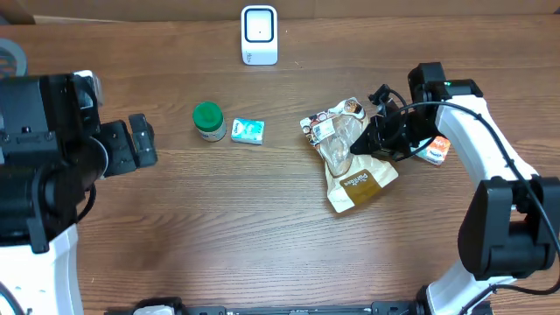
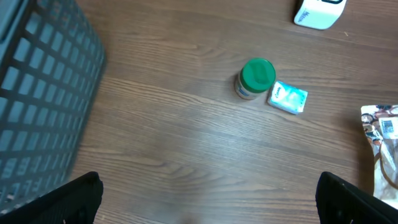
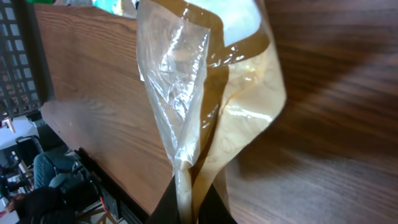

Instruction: Scan the item barcode

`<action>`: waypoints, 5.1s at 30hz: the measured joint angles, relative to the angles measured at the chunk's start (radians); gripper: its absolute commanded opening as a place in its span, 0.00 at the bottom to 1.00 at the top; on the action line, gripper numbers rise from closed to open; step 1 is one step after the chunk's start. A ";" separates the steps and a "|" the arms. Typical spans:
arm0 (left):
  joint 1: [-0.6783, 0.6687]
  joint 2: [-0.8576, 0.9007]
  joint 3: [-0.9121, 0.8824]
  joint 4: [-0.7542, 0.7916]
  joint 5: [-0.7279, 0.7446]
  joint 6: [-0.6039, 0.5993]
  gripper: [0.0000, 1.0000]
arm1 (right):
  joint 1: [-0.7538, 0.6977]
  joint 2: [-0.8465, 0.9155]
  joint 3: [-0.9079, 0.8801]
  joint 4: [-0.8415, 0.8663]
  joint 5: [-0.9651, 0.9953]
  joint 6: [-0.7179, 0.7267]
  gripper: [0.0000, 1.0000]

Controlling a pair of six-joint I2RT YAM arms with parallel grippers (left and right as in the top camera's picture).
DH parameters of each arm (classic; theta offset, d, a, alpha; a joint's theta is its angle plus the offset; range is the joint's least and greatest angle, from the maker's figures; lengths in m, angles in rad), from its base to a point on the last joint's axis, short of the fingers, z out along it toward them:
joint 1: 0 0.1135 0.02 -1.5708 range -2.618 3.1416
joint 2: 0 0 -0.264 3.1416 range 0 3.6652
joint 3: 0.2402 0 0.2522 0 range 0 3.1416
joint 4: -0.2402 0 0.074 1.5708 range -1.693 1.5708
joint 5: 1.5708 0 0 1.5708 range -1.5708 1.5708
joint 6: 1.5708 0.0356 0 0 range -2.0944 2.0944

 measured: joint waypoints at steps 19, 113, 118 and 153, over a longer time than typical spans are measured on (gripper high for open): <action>0.439 0.121 0.000 0.027 0.277 0.061 1.00 | 0.095 -0.016 0.032 0.004 -0.178 0.007 0.04; 0.438 0.121 0.000 0.029 0.309 0.061 1.00 | 0.561 0.666 0.844 1.099 1.559 -0.660 0.04; 0.439 0.121 0.000 0.029 0.309 0.061 1.00 | 0.561 0.666 0.844 1.099 1.571 -0.668 0.06; 0.438 0.121 0.000 0.029 0.309 0.062 0.99 | 0.140 -0.155 0.866 -0.457 0.975 0.663 0.04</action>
